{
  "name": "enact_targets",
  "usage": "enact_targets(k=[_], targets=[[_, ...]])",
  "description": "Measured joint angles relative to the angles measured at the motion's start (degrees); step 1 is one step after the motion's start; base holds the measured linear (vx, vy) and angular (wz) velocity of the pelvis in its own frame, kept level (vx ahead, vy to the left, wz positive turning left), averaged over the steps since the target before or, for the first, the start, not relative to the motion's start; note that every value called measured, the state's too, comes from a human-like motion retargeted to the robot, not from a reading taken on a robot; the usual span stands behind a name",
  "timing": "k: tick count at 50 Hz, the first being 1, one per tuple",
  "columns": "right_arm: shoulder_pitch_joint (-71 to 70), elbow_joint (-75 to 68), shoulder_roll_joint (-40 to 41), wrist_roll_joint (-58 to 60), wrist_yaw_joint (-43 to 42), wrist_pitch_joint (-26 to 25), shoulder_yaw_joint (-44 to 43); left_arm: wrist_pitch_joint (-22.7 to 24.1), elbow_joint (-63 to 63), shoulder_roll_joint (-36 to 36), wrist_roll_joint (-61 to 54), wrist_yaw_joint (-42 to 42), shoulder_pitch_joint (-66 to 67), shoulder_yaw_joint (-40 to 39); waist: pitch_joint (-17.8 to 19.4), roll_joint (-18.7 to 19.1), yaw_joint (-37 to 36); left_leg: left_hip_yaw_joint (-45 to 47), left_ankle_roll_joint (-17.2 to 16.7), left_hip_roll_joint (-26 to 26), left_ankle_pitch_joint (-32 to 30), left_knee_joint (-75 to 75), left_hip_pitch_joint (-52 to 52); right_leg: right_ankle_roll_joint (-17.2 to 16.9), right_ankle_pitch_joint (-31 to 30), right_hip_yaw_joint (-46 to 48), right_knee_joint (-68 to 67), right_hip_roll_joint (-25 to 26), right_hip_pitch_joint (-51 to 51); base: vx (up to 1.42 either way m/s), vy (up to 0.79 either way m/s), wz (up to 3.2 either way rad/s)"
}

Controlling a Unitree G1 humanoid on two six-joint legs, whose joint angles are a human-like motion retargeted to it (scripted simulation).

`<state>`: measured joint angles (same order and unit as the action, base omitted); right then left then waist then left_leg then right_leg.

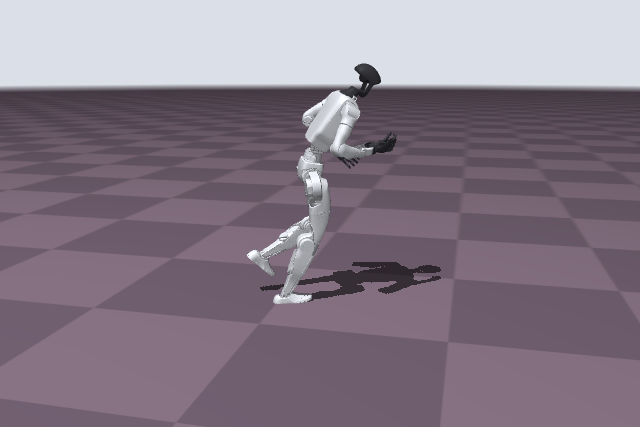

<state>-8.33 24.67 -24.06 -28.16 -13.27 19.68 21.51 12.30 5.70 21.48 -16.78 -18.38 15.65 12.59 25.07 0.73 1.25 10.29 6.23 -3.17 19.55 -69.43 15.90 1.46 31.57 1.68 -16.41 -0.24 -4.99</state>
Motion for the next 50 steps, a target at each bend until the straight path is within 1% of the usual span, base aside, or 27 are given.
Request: enact_targets(k=[2, 3, 5, 7, 10, 12, 13, 15, 16, 17, 18, 20, 22, 25, 27, 30, 32, 33, 35, 37, 38, 40, 41, 43, 45, 47, 50], targets=[[-3.66, 7.12, 4.41, -1.0, 0.66, -0.26, -1.94, -1.69, 2.27, 5.68, 4.41, 1.74, 8.39, -3.77, -0.12, -2.2, -4.69, 0.66, 2.07, 1.14, 2.15, 2.29, 2.78, -1.95, -2.88, -4.01, 3.06, -1.63, 3.34, 0.78, 0.06, -2.41], [-4.68, 10.43, 6.38, -0.89, 1.95, 0.82, -3.06, 1.68, 3.85, 8.17, 3.69, 5.19, 12.44, -6.24, -0.67, -3.35, -7.18, 1.05, 2.95, 1.57, 3.13, 4.76, 4.27, -2.82, -4.81, -5.39, 4.38, -2.65, 4.55, 0.8, 0.1, -2.04], [-5.98, 16.03, 9.68, -2.76, 2.68, 1.71, -4.16, 4.4, 7.36, 12.14, 0.14, 9.1, 18.02, -9.46, -2.1, -4.97, -11.93, 1.84, 4.0, 2.26, 4.43, 12.65, 6.65, -4.98, -9.41, -7.62, 6.38, -4.67, 6.27, 0.8, 0.13, -1.78], [-6.78, 20.19, 11.99, -6.3, 2.4, 1.12, -4.09, 4.34, 10.75, 13.44, -9.67, 10.89, 20.12, -10.78, -3.16, -6.09, -16.39, 3.01, 3.9, 2.48, 4.64, 25.44, 6.99, -7.02, -14.65, -9.85, 7.95, -6.06, 7.59, 0.81, 0.19, -1.6], [-7.0, 23.0, 12.19, -7.71, 4.63, 0.64, -2.9, 4.31, 11.8, 15.54, -11.36, 14.21, 19.95, -13.47, -4.27, -6.83, -19.63, 6.94, 2.68, 1.81, 6.39, 47.87, 4.22, -9.64, -21.24, -11.67, 9.7, -6.7, 10.67, 0.82, 0.26, -1.19], [-6.08, 22.39, 10.85, -7.28, 7.02, -0.4, -1.72, 3.75, 11.01, 14.54, -9.56, 14.94, 16.29, -13.53, -3.19, -5.79, -19.05, 9.12, 0.78, 1.14, 4.91, 57.31, 1.07, -9.16, -23.44, -11.93, 8.38, -5.89, 13.99, 0.83, 0.33, -0.66], [-4.91, 21.51, 9.91, -6.95, 8.56, -0.97, -1.12, 3.62, 10.26, 13.65, -8.2, 15.08, 13.79, -12.95, -2.39, -4.98, -18.15, 8.74, 0.36, 0.84, 3.07, 58.71, -0.47, -8.22, -23.7, -11.94, 6.01, -5.3, 15.42, 0.84, 0.35, -0.39], [-1.37, 18.05, 7.73, -6.06, 11.59, -1.32, 0.05, 3.81, 7.09, 11.3, -4.04, 14.67, 6.36, -10.16, -0.48, -3.25, -15.74, 6.84, 1.42, -0.12, 3.01, 55.25, -3.27, -6.24, -23.01, -11.22, -5.85, -3.8, 15.05, 0.84, 0.34, -0.17], [2.11, 15.38, 6.77, -5.5, 11.3, -0.72, 0.68, 4.18, 5.43, 10.54, -0.89, 13.29, 2.4, -8.23, -1.97, -3.92, -14.43, 7.05, 2.1, -1.11, 7.38, 47.01, -0.18, -8.78, -22.52, -9.92, -18.5, -3.77, 9.01, 0.83, 0.3, 0.0], [5.26, 12.32, 5.85, -4.6, 10.53, -0.47, 1.24, 4.12, 3.8, 9.76, 2.12, 11.36, -2.43, -6.1, -2.66, -4.29, -13.14, 7.13, 2.87, -1.58, 10.9, 41.47, 1.18, -9.61, -21.92, -8.94, -29.23, -3.76, 4.18, 0.78, 0.29, 0.04], [7.77, 8.48, 5.02, -3.02, 8.8, -0.95, 1.68, 3.2, 2.25, 8.95, 4.86, 8.32, -8.98, -3.55, -1.75, -4.09, -11.85, 6.96, 3.83, -1.03, 12.73, 41.34, -0.9, -7.0, -21.1, -8.61, -36.11, -3.83, 1.81, 0.77, 0.28, 0.16], [15.94, 4.64, 2.5, -1.67, 6.67, -1.24, 0.23, 2.58, 3.21, 8.6, 9.66, 3.38, -20.02, -0.38, -2.71, -4.24, -7.93, 7.19, 2.41, -1.76, 17.79, 32.48, 0.49, -7.95, -18.19, -4.36, -50.18, -6.22, -5.39, 0.79, 0.24, 0.49], [23.3, 5.79, -1.67, -1.24, 9.97, -0.56, -3.51, 1.79, 5.46, 7.13, 16.66, 1.36, -33.3, 1.05, -3.07, -2.19, -2.59, 5.37, 0.97, -1.63, 17.69, 34.84, -2.64, -1.96, -11.7, 0.01, -52.61, -7.11, -8.62, 0.79, 0.2, 0.87], [33.33, 11.45, -8.98, -3.71, 15.3, -0.15, -11.62, 0.18, 10.15, 3.52, 24.18, -3.02, -50.42, 0.92, -3.88, 1.21, 6.65, 2.25, -4.43, -1.64, 13.64, 44.3, -9.54, -0.95, -7.29, 7.12, -46.15, -7.25, -12.16, 0.86, 0.06, 1.06], [38.2, 13.0, -11.61, -6.75, 16.8, -1.1, -15.67, -0.83, 13.53, -0.06, 25.3, -6.2, -58.47, 1.0, -4.31, 3.87, 11.42, 0.35, -6.46, -2.43, 8.21, 49.53, -12.9, -1.94, -7.58, 10.85, -33.13, -5.9, -12.97, 0.9, -0.09, 0.74], [41.37, 9.66, -9.95, -17.04, 18.99, -6.11, -17.3, -0.18, 19.76, -7.72, 18.88, -6.24, -65.57, 3.76, -4.19, 5.79, 15.14, -1.38, -8.12, -1.73, -0.82, 54.39, -17.0, -4.1, -11.73, 14.58, -6.17, -4.74, -11.68, 0.93, -0.19, 0.27], [39.3, 3.65, -7.76, -19.95, 18.71, -9.14, -16.67, 0.08, 23.44, -10.24, 14.8, -3.55, -65.84, 5.25, -3.75, 5.07, 15.64, -2.71, -7.89, -0.02, -4.94, 54.55, -19.76, -6.07, -13.55, 16.81, 7.67, -5.16, -11.06, 0.98, -0.25, -0.26], [37.3, 0.07, -7.03, -18.0, 18.33, -9.74, -16.0, 0.29, 24.87, -10.78, 14.55, -1.29, -64.41, 5.72, -3.56, 4.44, 15.47, -3.47, -7.49, 0.69, -6.19, 53.56, -20.86, -6.85, -14.46, 17.77, 11.65, -5.25, -11.23, 1.01, -0.25, -0.58], [32.98, -8.29, -5.2, -9.64, 18.26, -8.34, -13.27, 1.54, 26.58, -9.76, 17.44, 3.15, -57.14, 6.18, -6.42, 2.6, 14.76, -4.12, -7.98, 1.88, -6.78, 43.51, -17.28, -7.73, -15.1, 18.77, 8.42, -7.08, -15.84, 1.02, -0.23, -0.8], [27.26, -13.47, -3.78, -4.71, 14.77, -6.82, -10.65, 1.16, 23.48, -7.22, 20.34, 2.27, -48.7, 5.39, -6.7, 2.13, 11.65, -4.37, -6.97, 2.17, -8.61, 32.01, -13.84, -4.96, -14.62, 16.27, 4.17, -6.41, -16.22, 0.97, -0.21, -1.38], [24.22, -14.42, -3.12, -3.62, 13.06, -5.72, -9.28, 0.82, 20.55, -6.02, 21.53, 1.8, -43.68, 5.3, -6.16, 2.05, 9.21, -3.49, -6.58, 1.91, -9.42, 26.01, -12.41, -3.32, -11.92, 14.18, 0.67, -5.83, -16.02, 0.96, -0.16, -1.73], [16.44, -13.21, -2.8, -2.1, 9.52, -3.44, -6.88, 0.0, 13.43, -2.98, 21.1, 1.75, -33.21, 4.98, -4.81, 2.46, 4.91, -2.15, -4.79, 0.5, -7.77, 13.3, -7.69, -1.0, -5.78, 11.22, -6.77, -4.75, -15.89, 0.95, -0.12, -1.58], [11.56, -10.95, -2.96, -1.62, 7.94, -2.72, -6.12, 0.36, 10.92, -1.45, 17.63, 2.63, -27.43, 4.71, -4.48, 2.62, 3.31, -2.12, -3.18, -0.38, -5.38, 8.12, -4.45, -0.63, -4.1, 10.62, -8.9, -4.15, -15.4, 0.94, -0.11, -1.22], [0.33, -6.24, -2.87, -1.4, 5.05, -2.42, -4.96, 1.86, 8.24, 1.99, 7.89, 4.44, -16.77, 3.37, -2.77, 2.19, 0.09, -2.26, 0.57, -0.81, -1.14, 2.61, 0.05, 0.31, -3.8, 8.59, -5.41, -2.55, -9.94, 0.94, -0.1, -1.16], [-8.56, -1.13, -0.54, -1.56, 3.12, -1.68, -4.73, 4.0, 9.86, 7.91, 0.59, 7.0, -5.81, 0.51, -2.97, -0.61, -4.99, -0.73, 2.79, 0.15, 2.08, 3.2, 3.55, -0.75, -4.84, 5.18, -2.89, -2.63, -5.62, 1.01, -0.07, -1.47], [-13.12, 4.25, 2.3, -3.29, 2.26, -0.75, -5.37, 5.12, 12.94, 14.89, -1.32, 9.65, 3.07, -3.98, -4.03, -4.21, -11.88, 1.23, 3.8, 1.86, 3.65, 10.26, 6.3, -2.74, -8.37, 1.67, 0.61, -3.87, -1.93, 1.07, -0.01, -1.56], [-14.47, 11.86, 3.63, -7.11, 1.88, 1.06, -4.88, 5.11, 15.55, 21.15, -4.54, 14.61, 12.91, -10.82, -5.32, -7.99, -21.28, 3.29, 3.18, 3.97, 2.91, 28.84, 8.33, -6.61, -16.46, -1.84, 6.18, -5.75, 3.34, 1.1, 0.09, -1.17]])
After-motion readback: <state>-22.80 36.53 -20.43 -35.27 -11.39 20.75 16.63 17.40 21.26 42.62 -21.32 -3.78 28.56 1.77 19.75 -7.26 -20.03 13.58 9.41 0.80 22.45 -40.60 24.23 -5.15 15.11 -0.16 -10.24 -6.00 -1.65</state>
